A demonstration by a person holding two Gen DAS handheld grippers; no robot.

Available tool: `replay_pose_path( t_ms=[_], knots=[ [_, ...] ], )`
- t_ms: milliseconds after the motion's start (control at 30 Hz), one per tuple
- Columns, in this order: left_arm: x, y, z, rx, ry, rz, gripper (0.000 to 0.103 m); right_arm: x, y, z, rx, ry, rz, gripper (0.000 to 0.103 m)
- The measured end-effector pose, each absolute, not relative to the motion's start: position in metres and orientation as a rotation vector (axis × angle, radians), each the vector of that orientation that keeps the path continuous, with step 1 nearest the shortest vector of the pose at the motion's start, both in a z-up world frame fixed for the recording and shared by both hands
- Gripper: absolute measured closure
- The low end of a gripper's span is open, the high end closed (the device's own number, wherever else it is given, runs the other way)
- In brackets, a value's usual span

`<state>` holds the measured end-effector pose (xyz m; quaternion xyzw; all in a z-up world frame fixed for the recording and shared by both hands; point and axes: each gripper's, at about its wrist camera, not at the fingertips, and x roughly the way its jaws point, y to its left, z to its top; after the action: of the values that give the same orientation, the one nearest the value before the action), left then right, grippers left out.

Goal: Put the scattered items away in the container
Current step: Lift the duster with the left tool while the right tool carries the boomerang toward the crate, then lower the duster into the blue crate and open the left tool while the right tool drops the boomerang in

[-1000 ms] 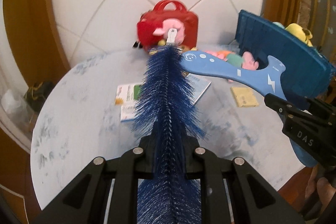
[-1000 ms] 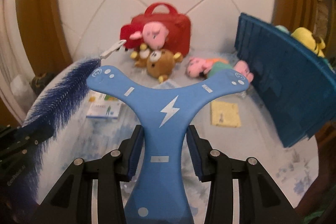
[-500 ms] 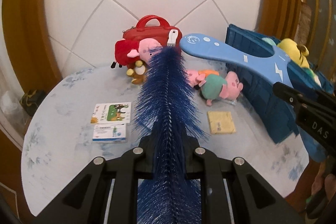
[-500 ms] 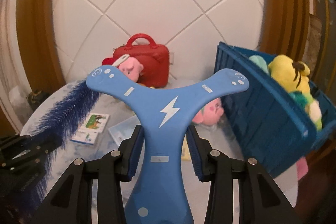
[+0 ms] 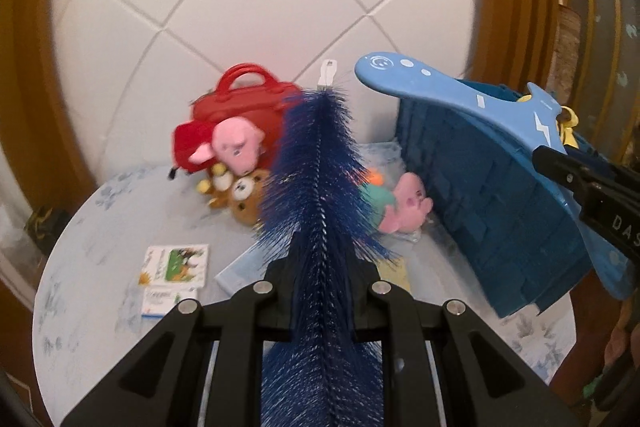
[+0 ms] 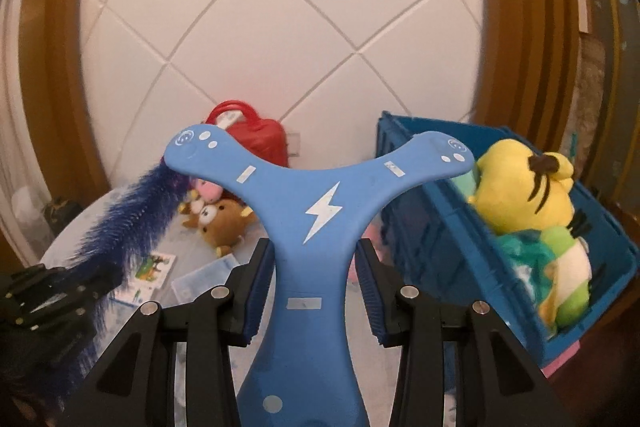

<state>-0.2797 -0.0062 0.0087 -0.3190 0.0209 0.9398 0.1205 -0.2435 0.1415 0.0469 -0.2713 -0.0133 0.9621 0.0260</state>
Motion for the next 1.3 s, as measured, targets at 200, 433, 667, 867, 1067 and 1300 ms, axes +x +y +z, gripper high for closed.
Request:
replay_pose_path(
  t_ms=[200,433,667,867,1067,1300],
  knots=[
    [-0.295,0.065,0.036,-0.844,0.091,2.691,0.087,-0.246,0.208,0.068,-0.757,0.056,2.92,0.062],
    [-0.296,0.185,0.07,-0.72,0.08,2.641,0.087,-0.242,0.322,0.087,-0.662,0.062,2.843,0.062],
    [-0.304,0.309,0.072,-0.78,0.045,2.583,0.087,-0.239,0.446,0.088,-0.673,0.068,2.776,0.062],
    [-0.317,0.378,0.044,-0.938,0.117,2.544,0.087,-0.248,0.518,0.057,-0.785,0.13,2.748,0.062],
    [-0.323,0.41,0.025,-1.007,0.211,2.561,0.047,-0.265,0.553,0.026,-0.89,0.202,2.749,0.061],
    [-0.324,0.407,0.02,-1.011,0.225,2.583,0.03,-0.272,0.57,0.01,-0.905,0.25,2.761,0.049]
  ],
)
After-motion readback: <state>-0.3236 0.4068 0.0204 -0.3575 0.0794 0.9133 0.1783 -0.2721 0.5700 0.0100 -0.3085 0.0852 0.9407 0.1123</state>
